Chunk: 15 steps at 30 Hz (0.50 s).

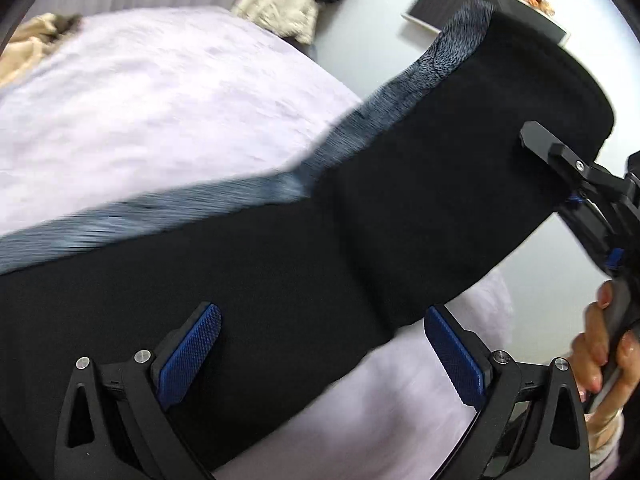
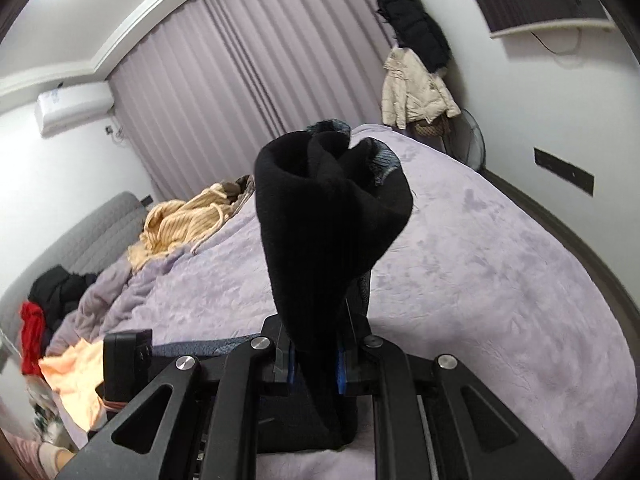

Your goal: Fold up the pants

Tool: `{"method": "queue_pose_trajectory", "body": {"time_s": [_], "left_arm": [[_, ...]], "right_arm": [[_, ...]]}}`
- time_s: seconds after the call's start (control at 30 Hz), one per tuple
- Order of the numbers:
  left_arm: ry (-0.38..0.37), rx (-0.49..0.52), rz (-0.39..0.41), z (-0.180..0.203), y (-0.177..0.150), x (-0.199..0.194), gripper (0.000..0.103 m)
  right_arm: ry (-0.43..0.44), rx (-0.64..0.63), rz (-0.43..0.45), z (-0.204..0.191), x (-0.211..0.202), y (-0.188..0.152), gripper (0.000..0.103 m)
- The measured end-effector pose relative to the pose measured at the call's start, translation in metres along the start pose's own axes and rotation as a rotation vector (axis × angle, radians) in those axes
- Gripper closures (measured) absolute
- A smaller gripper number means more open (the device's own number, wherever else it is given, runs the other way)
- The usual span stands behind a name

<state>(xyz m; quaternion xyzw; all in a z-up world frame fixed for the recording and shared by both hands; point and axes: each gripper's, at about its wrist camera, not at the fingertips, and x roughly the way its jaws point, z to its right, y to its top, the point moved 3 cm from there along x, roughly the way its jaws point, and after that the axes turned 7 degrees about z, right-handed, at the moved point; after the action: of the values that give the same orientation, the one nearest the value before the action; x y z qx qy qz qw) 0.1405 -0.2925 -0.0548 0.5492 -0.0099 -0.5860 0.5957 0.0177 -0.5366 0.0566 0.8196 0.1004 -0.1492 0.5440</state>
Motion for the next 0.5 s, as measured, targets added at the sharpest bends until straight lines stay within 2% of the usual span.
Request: {"method": "queue_pose_trajectory", "body": {"time_s": [0.17,0.23,0.33,0.43,0.5], "left_arm": [[0.172,-0.016,0.081,-0.063,-0.001,-0.062,0.001],[0.22,-0.044,0.103,-0.09,0.001,-0.082,0.001],[0.292,-0.105,0.122,-0.128,-0.014,-0.112,0.001],[0.302,-0.185,0.121,-0.159,-0.033,-0.134,0.001],[0.315,-0.207,0.122,-0.174,-0.044,-0.144,0.001]], "right_arm": [[-0.009,-0.224,-0.098,-0.085,0.029,-0.028,0.088],[-0.018,-0.298,-0.162,-0.116,0.05,-0.053,0.088],[-0.043,-0.36,-0.275,-0.15,0.087,-0.102,0.086],[-0.118,-0.411,-0.364,-0.169,0.111,-0.142,0.082],[-0.209,-0.543,-0.352,-0.182,0.114,-0.161,0.077]]}}
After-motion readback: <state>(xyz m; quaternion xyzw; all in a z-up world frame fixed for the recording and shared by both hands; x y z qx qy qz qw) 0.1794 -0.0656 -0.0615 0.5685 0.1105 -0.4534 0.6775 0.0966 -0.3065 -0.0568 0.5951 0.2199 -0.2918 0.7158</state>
